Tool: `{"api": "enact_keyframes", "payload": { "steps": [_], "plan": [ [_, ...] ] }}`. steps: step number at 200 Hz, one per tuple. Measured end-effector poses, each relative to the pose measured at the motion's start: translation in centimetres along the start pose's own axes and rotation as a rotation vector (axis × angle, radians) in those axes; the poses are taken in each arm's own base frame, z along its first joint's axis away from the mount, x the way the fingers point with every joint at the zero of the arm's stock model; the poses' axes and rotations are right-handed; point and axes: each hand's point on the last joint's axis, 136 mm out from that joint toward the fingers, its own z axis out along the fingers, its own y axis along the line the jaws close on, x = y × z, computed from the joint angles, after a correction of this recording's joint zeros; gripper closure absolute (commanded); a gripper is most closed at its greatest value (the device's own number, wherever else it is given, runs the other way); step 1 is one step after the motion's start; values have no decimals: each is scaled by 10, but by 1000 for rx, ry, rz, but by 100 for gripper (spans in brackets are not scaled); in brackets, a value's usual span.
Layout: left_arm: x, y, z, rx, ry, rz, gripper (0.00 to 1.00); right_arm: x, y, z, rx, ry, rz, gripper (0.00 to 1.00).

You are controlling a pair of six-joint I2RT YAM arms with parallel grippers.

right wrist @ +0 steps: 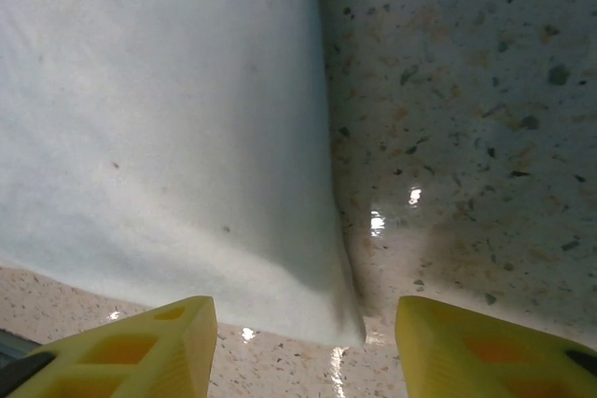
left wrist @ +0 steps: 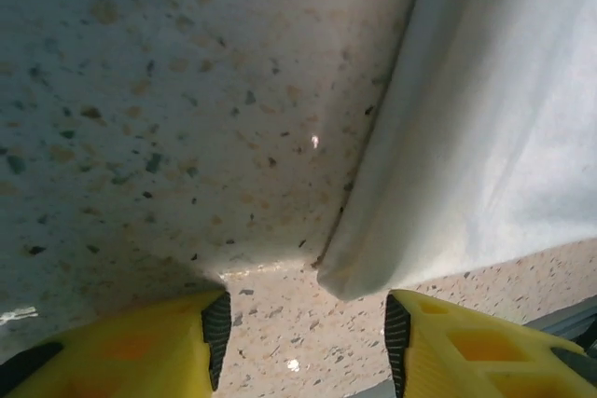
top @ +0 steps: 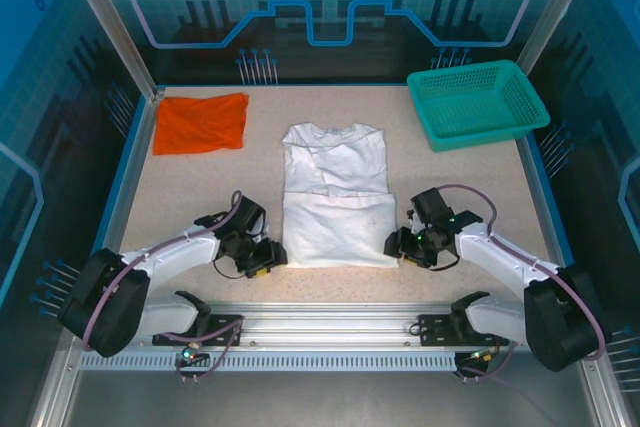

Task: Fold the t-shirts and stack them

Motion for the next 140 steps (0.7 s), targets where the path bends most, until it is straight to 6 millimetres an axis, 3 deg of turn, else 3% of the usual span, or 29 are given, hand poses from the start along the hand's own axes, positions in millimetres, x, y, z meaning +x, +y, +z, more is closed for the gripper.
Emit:
{"api": "enact_keyframes", "payload": {
  "steps": [53, 69, 97, 114, 140],
  "plan": [
    [1, -12, 8, 61, 17, -22, 58, 10, 1, 11, 30, 41, -20, 59],
    [1, -11, 9, 58, 20, -37, 62, 13, -2, 14, 37, 49, -11, 67],
    [1, -7, 12, 41, 24, -57, 79, 15, -4, 16, 45, 55, -3, 85],
    [1, -3, 13, 24, 27, -73, 100, 14, -3, 16, 43, 50, -2, 93],
    [-2, -9, 14, 23, 31, -67, 100, 14, -4, 16, 45, 50, -2, 100]
  ]
}}
